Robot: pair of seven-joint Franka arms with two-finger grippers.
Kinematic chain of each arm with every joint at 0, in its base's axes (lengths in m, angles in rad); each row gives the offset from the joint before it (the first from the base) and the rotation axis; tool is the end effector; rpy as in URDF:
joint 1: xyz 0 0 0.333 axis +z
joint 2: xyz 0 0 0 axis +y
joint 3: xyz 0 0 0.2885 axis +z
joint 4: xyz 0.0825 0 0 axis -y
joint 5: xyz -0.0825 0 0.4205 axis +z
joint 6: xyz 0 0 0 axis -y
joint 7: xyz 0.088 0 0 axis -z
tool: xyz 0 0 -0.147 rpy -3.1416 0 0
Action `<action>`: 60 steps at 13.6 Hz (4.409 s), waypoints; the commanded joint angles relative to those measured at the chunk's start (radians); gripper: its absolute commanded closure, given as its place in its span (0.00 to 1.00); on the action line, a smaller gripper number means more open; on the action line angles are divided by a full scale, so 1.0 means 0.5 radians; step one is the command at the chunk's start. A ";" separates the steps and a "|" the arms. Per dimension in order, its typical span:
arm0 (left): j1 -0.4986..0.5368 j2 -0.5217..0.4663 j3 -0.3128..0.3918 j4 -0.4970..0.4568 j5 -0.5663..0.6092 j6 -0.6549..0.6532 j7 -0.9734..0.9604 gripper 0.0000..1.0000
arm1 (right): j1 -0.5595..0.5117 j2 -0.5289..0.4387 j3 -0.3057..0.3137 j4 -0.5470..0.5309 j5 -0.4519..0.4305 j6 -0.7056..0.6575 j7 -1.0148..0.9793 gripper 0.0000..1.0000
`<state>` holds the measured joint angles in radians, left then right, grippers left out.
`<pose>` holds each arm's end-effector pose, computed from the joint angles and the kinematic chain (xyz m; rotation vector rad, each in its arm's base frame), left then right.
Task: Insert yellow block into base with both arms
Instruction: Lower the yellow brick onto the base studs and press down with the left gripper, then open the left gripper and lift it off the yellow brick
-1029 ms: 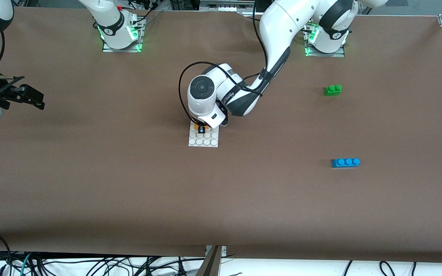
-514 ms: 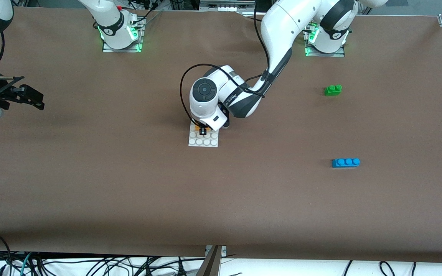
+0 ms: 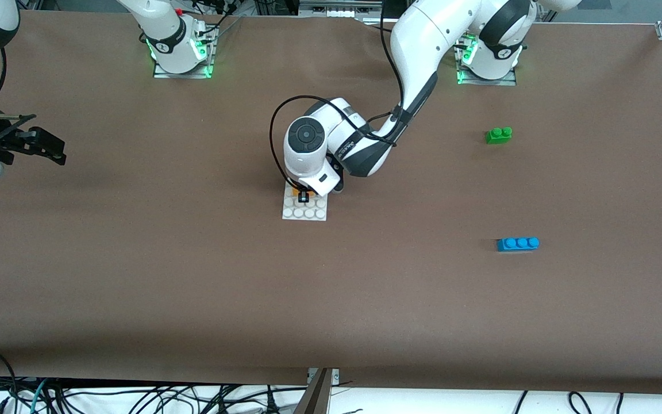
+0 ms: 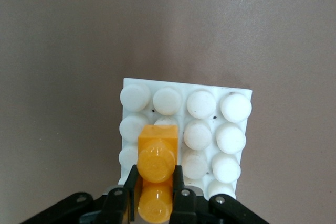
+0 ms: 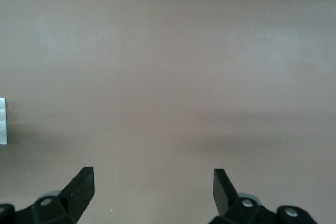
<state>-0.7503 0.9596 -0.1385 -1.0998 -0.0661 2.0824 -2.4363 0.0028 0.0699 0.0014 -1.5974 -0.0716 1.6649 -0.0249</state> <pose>0.5122 -0.5965 0.1670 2.1258 2.2768 -0.2695 0.6167 -0.0073 0.5098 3.0699 0.0551 -0.0048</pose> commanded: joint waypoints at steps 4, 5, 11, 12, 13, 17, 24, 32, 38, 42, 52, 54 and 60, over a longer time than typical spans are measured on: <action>0.003 0.044 0.013 0.000 -0.107 -0.002 0.135 0.95 | -0.015 0.014 0.006 0.044 0.027 -0.035 -0.104 0.00; 0.003 0.044 0.013 0.000 -0.113 0.001 0.154 0.95 | -0.012 0.014 0.006 0.044 0.027 -0.035 -0.095 0.00; 0.019 0.044 0.013 -0.015 -0.122 -0.002 0.243 0.95 | -0.012 0.014 0.006 0.044 0.030 -0.038 -0.091 0.00; 0.022 0.044 0.013 -0.022 -0.141 -0.002 0.270 0.95 | -0.012 0.014 0.006 0.044 0.030 -0.038 -0.091 0.00; 0.031 0.044 0.013 -0.022 -0.144 -0.002 0.298 0.95 | -0.015 0.014 0.006 0.044 0.030 -0.038 -0.091 0.00; 0.025 0.044 0.013 -0.025 -0.156 -0.002 0.307 0.95 | -0.015 0.014 0.006 0.044 0.030 -0.038 -0.094 0.00; 0.019 0.054 0.013 -0.025 -0.159 -0.002 0.301 0.84 | -0.018 0.014 0.006 0.044 0.030 -0.038 -0.097 0.00; 0.022 0.041 0.013 -0.012 -0.165 -0.014 0.295 0.15 | -0.018 0.014 0.006 0.044 0.030 -0.038 -0.097 0.00; 0.049 -0.002 0.013 0.015 -0.190 -0.078 0.289 0.11 | -0.018 0.014 0.003 0.044 0.030 -0.035 -0.097 0.00; 0.052 -0.057 0.028 0.015 -0.172 -0.142 0.286 0.00 | -0.018 0.017 0.006 0.044 0.030 -0.035 -0.097 0.00; 0.129 -0.124 0.068 0.089 -0.175 -0.213 0.289 0.00 | -0.021 0.023 0.003 0.044 0.030 -0.038 -0.101 0.00; 0.172 -0.130 0.065 0.089 -0.172 -0.219 0.289 0.00 | -0.018 0.023 0.003 0.044 0.030 -0.035 -0.101 0.00; 0.276 -0.360 0.139 0.086 -0.009 -0.284 0.304 0.00 | -0.018 0.026 0.003 0.056 0.030 -0.038 -0.101 0.00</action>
<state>-0.6229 0.8388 -0.0806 -1.0429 -0.1095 1.9690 -2.2995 0.0025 0.0748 0.0003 -1.5971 -0.0716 1.6648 -0.0533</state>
